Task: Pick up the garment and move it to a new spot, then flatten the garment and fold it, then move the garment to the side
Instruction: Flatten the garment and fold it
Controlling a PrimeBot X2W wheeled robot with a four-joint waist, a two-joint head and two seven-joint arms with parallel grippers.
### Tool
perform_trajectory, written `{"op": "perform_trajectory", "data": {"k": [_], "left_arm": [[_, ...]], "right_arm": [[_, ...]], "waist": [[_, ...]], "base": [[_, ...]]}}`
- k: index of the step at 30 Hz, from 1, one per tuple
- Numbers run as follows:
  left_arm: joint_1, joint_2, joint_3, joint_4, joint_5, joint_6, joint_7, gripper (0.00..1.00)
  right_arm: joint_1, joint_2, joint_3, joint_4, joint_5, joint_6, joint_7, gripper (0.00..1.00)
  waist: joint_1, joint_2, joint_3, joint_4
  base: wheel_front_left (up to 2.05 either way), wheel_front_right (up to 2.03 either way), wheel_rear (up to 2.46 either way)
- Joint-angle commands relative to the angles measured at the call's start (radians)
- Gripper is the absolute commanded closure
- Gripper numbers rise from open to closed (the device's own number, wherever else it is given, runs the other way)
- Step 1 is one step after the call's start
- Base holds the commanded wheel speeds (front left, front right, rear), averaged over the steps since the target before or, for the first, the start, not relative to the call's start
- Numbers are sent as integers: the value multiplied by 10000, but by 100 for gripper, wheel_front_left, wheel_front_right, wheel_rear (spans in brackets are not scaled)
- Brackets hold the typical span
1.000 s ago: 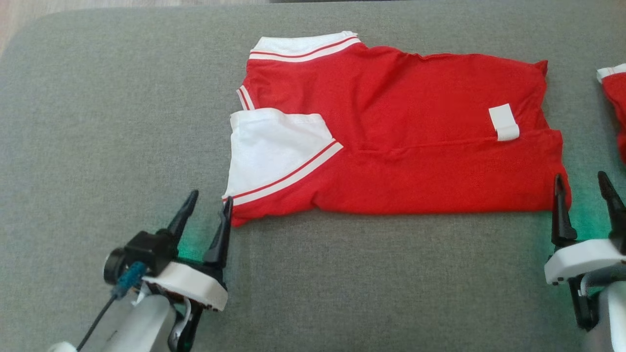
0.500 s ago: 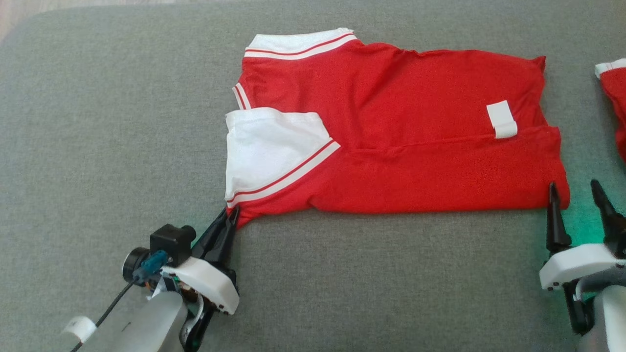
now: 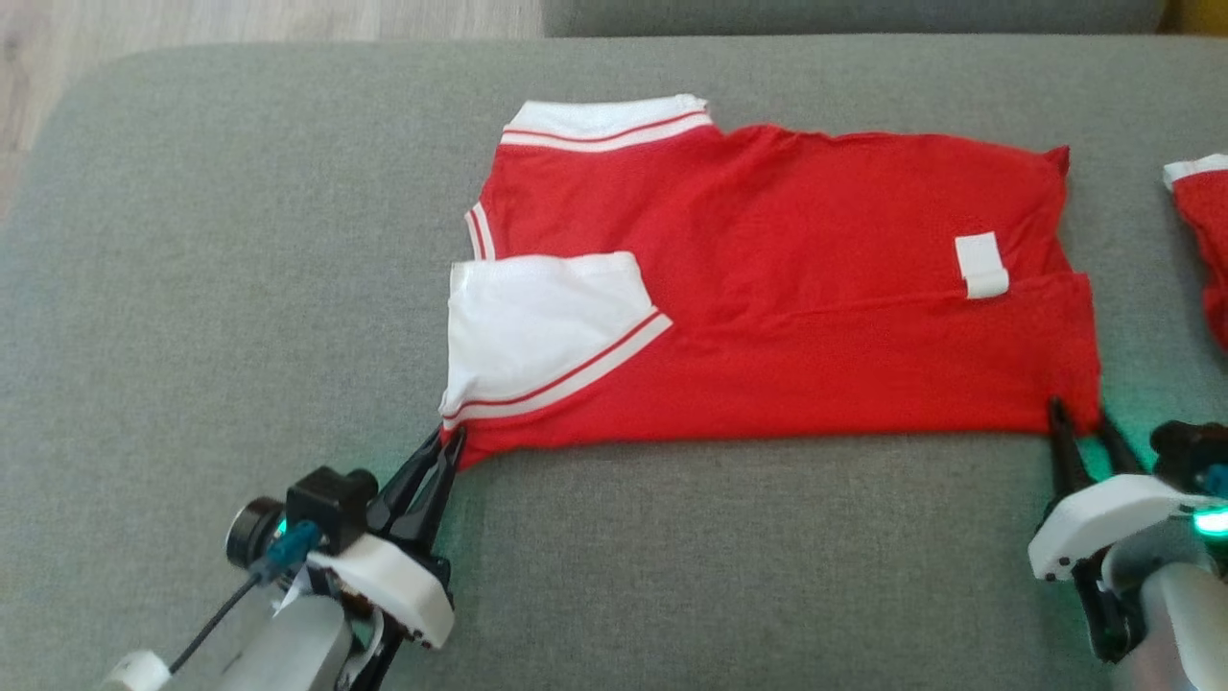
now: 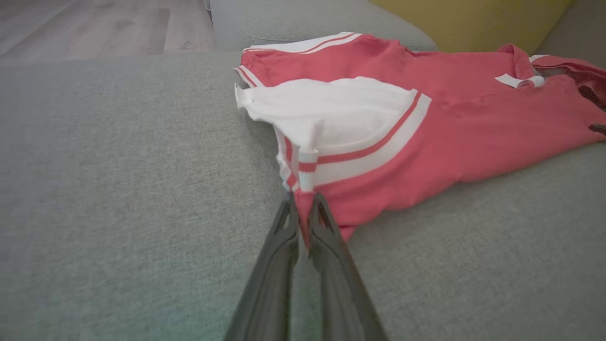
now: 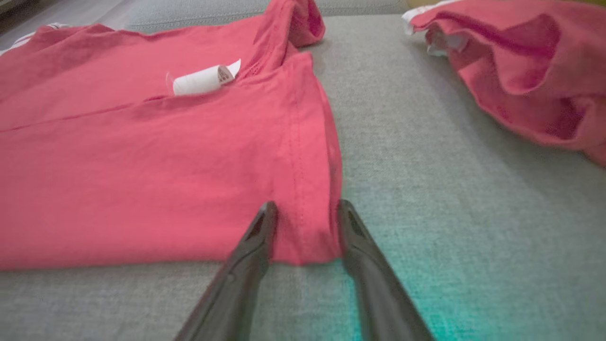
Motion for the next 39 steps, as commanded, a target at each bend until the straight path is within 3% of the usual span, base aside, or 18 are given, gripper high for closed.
{"op": "perform_trajectory", "data": {"k": [1, 15, 22, 23, 24, 25, 26, 27, 33, 39], "left_arm": [[-58, 371, 285, -303, 34, 69, -142, 100], [1891, 1097, 36, -1839, -243, 586, 647, 100], [2886, 1336, -152, -2770, -439, 837, 1073, 100], [2937, 1337, -188, -2844, -453, 851, 1137, 100], [2962, 1333, -215, -2905, -455, 873, 1180, 100], [2971, 1319, -229, -2953, -467, 896, 1219, 100], [2963, 1311, -246, -2995, -477, 913, 1273, 57], [2919, 1317, -256, -3039, -448, 947, 1311, 0], [2327, 1516, -157, -3459, -267, 972, 1425, 0], [277, 2131, 362, -4112, -182, 552, 1969, 0]], "right_arm": [[-210, -299, 344, -178, 141, -9, 210, 100], [1809, -1589, 1165, -2012, 1217, -9, 1533, 100], [3147, -1718, 888, -3323, 1500, -9, 2090, 100], [3267, -1674, 834, -3491, 1487, -9, 2176, 77], [3355, -1627, 744, -3626, 1445, -9, 2248, 12], [3413, -1580, 668, -3753, 1380, -9, 2299, 0], [3443, -1530, 612, -3874, 1317, -9, 2347, 0], [3445, -1457, 542, -4000, 1270, -9, 2374, 0], [3352, -1234, 282, -4681, 999, -9, 2296, 0], [3023, -1107, 44, -5301, 621, -9, 2125, 0]], "waist": [[0, 0, -140, -7], [0, 0, -1362, -252], [0, 0, -1497, -293], [0, 0, -1481, -301], [0, 0, -1459, -311], [0, 0, -1432, -322], [0, 0, -1398, -335], [0, 0, -1356, -348], [0, 0, -1059, -395], [0, 0, -400, -487]], "base": [[0, 0, 0], [0, 0, 0], [0, 0, 0], [0, 0, 0], [0, 0, 0], [0, 0, 0], [0, 0, 0], [0, 0, 0], [0, 0, 0], [0, 0, 0]]}}
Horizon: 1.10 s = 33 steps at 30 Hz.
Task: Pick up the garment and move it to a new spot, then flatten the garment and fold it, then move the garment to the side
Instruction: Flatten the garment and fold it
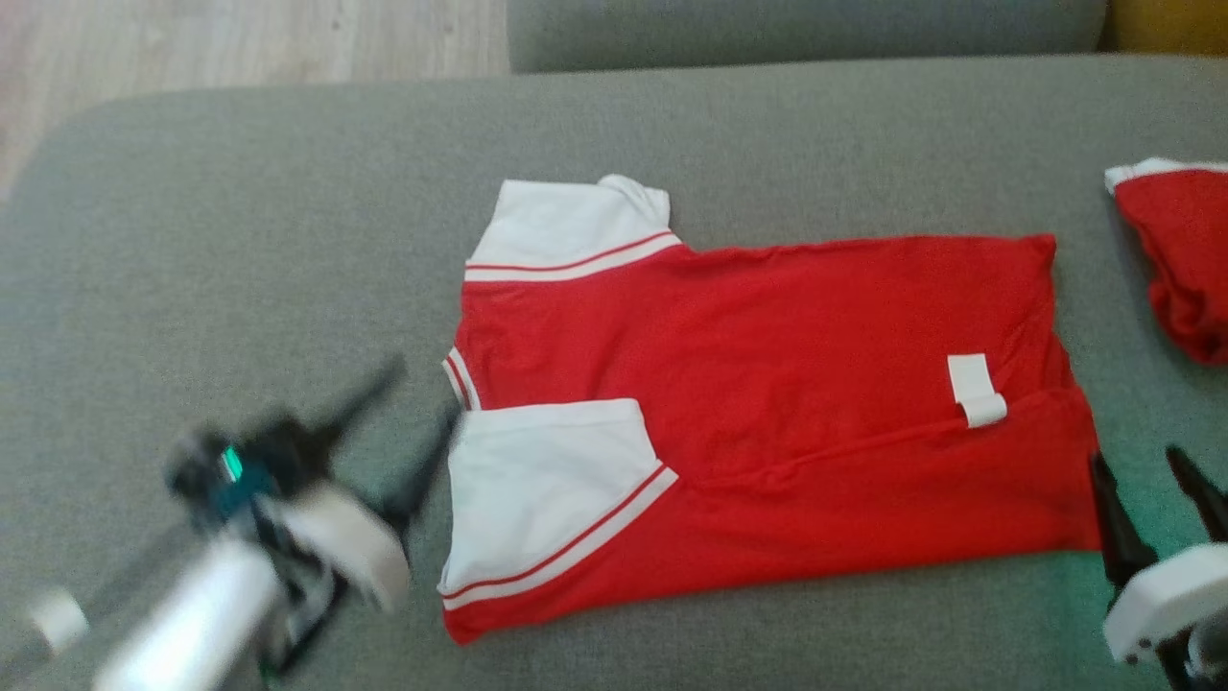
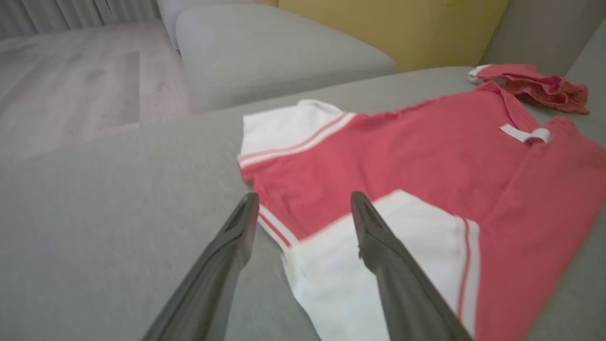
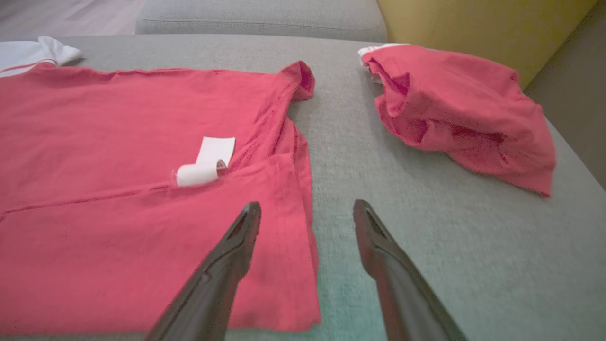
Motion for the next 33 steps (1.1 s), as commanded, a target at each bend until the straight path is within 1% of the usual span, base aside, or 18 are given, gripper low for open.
{"op": "perform_trajectory", "data": {"k": [1, 3, 5, 8, 10, 14, 18, 19, 22, 23, 24, 30, 33], "left_arm": [[-1203, 471, 633, -393, 71, -118, 165, 0], [-2076, 652, 790, -391, -75, -298, 539, 0], [-2964, 899, 723, -242, -132, -474, 1052, 0], [-4262, 1135, 560, 240, -394, -618, 1654, 0], [-5036, 1243, 329, 681, -690, -657, 2088, 0], [-6368, 1522, -546, 1332, -1674, -670, 3003, 0], [-7391, 1819, -1112, 2056, -2600, -672, 3454, 0], [-7810, 1888, -1347, 2434, -2966, -673, 3603, 0], [-8083, 1891, -1594, 2765, -3461, -673, 3915, 0], [-8275, 1962, -1931, 2930, -3856, -673, 4218, 0], [-8361, 2021, -2116, 2954, -3987, -673, 4301, 0], [-8687, 2244, -2929, 3139, -4772, -674, 4455, 0], [-8903, 2408, -3242, 3352, -4758, -674, 4308, 0]], "right_arm": [[-523, -189, 110, -457, -140, -9, -152, 0], [-729, -148, 152, -592, -246, -9, -214, 0], [-918, -101, 223, -705, -321, -9, -302, 0], [-1234, -50, 390, -794, -409, -9, -527, 0], [-1429, -34, 528, -798, -446, -9, -662, 0], [-1798, -31, 787, -765, -431, -9, -916, 0], [-2147, 28, 993, -541, -416, -9, -1193, 0], [-2295, 51, 1104, -403, -387, -9, -1305, 0], [-2447, 67, 1173, -236, -368, -9, -1441, 0], [-2589, 110, 1199, -56, -383, -9, -1596, 0], [-2643, 137, 1206, 36, -397, -9, -1673, 0], [-2822, 164, 1234, 603, -569, -9, -2014, 0], [-2869, 212, 1224, 771, -636, -9, -2135, 0]], "waist": [[-1, 0, 368, -111], [-1, 0, 635, -221], [-1, 0, 891, -342], [-1, 0, 1268, -563], [-1, 0, 1514, -727], [-1, 0, 1934, -1083], [-1, 0, 2314, -1486], [-1, 0, 2509, -1657], [-1, 0, 2663, -1818], [-1, 0, 2776, -1976], [-1, 0, 2823, -2039], [-1, 0, 2981, -2287], [-1, 0, 3018, -2361]], "base": [[0, 0, 0], [0, 0, 0], [0, 0, 0], [0, 0, 0], [0, 0, 0], [0, 0, 0], [0, 0, 0], [0, 0, 0], [0, 0, 0], [0, 0, 0], [0, 0, 0], [0, 0, 0], [0, 0, 0]]}}
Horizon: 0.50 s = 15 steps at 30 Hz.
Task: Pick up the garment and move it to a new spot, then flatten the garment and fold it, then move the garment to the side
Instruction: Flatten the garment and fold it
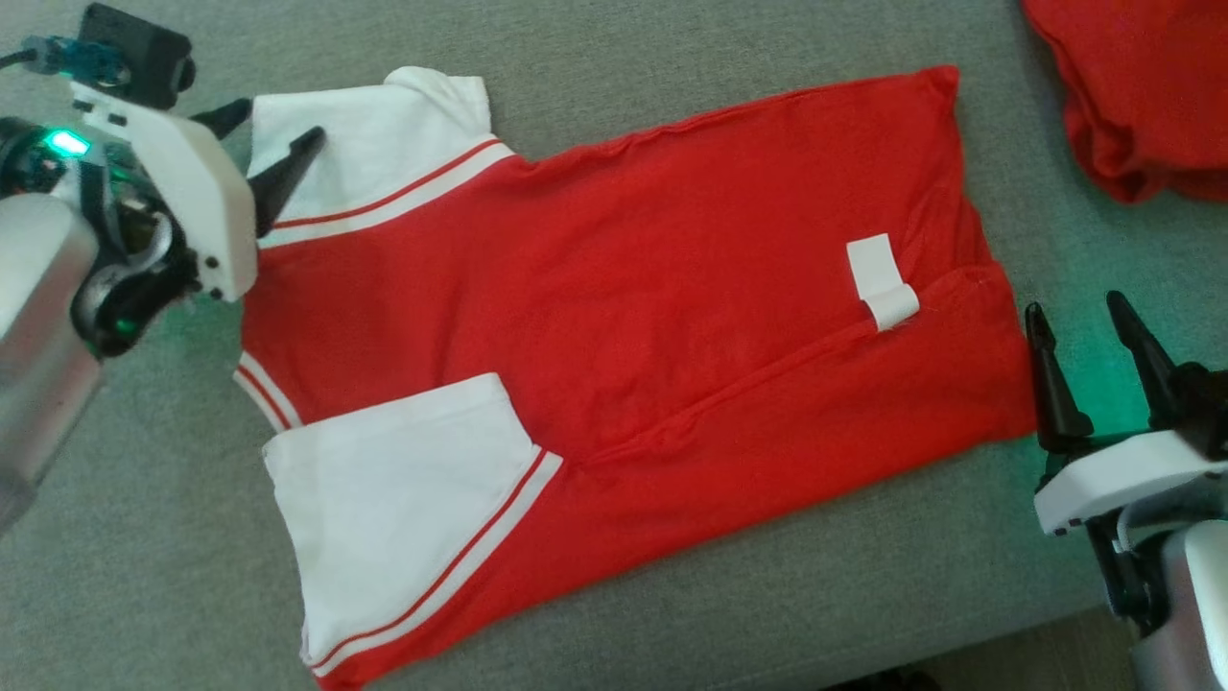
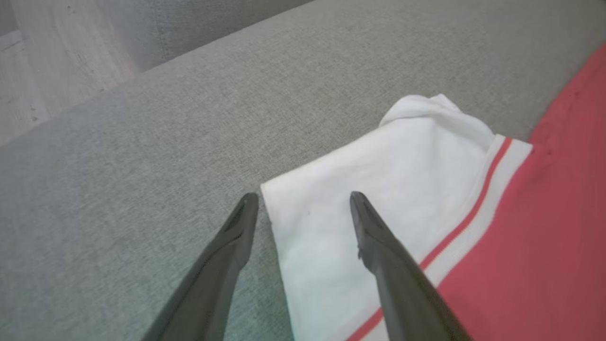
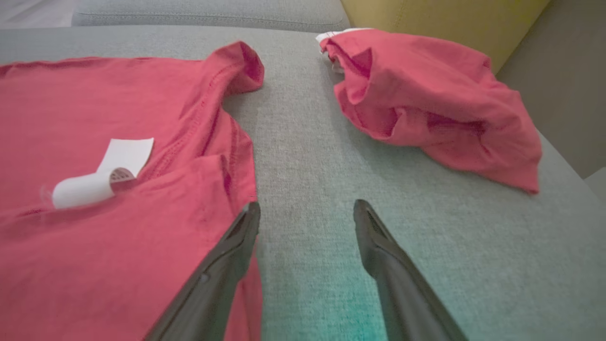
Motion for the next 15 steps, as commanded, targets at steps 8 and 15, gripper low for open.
{"op": "perform_trajectory", "data": {"k": [8, 15], "left_arm": [[-651, 588, 123, 151, -1349, 18, 472, 0], [-574, 665, 231, -724, -3182, 18, 1320, 0]], "right_arm": [[-196, 13, 103, 55, -146, -9, -352, 0], [-274, 135, 2, 274, -204, -9, -553, 0]], "waist": [[0, 0, 115, -157], [0, 0, 187, -225]], "base": [[0, 0, 0], [0, 0, 0]]}}
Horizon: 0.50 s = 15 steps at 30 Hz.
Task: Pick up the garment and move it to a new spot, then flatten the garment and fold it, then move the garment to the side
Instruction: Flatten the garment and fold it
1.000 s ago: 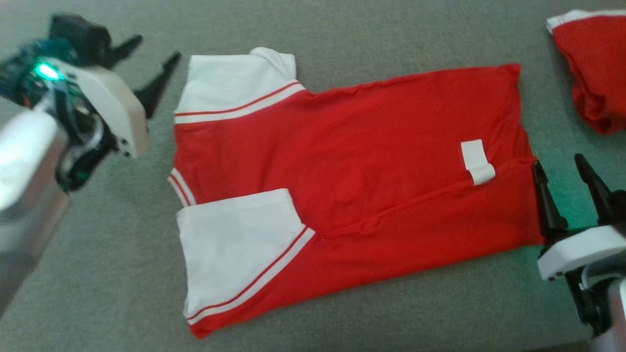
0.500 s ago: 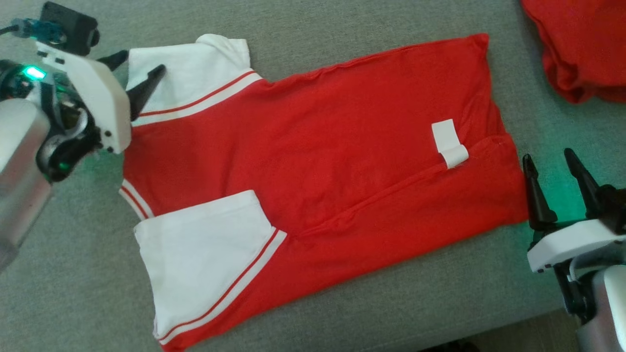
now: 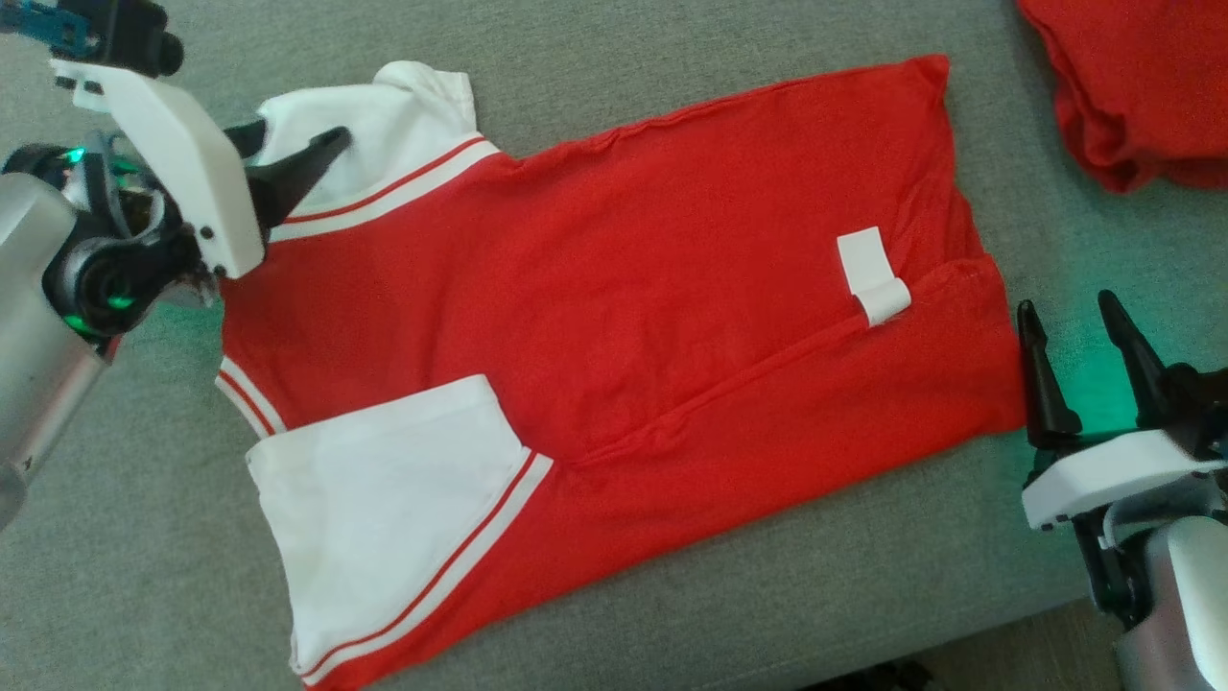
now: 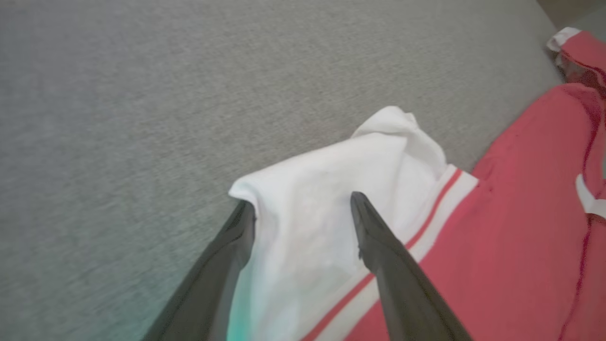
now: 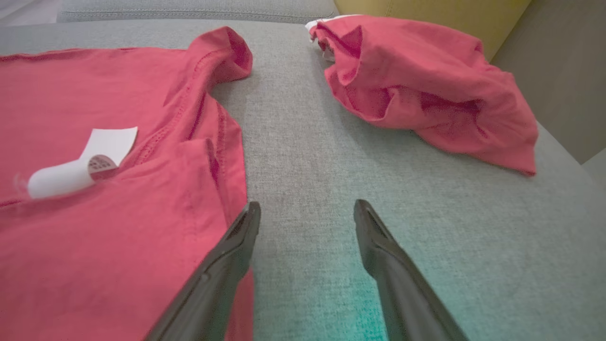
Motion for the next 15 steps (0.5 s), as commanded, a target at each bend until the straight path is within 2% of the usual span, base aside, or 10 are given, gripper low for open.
{"op": "perform_trajectory", "data": {"k": [1, 10, 15], "left_arm": [[-308, 495, 477, -291, -82, 16, 47, 0], [-283, 1055, -128, -2039, -88, 16, 63, 0], [-49, 1277, -724, -3202, 260, 16, -341, 0]], "right_arm": [[-44, -150, 43, -202, -86, -9, -141, 0], [-37, -1, -85, -9, -204, -9, -286, 0], [47, 84, -90, 103, -208, -9, -329, 0]], "waist": [[0, 0, -9, -4], [0, 0, -245, -9], [0, 0, -404, 88]], "base": [[0, 0, 0], [0, 0, 0], [0, 0, 0]]}}
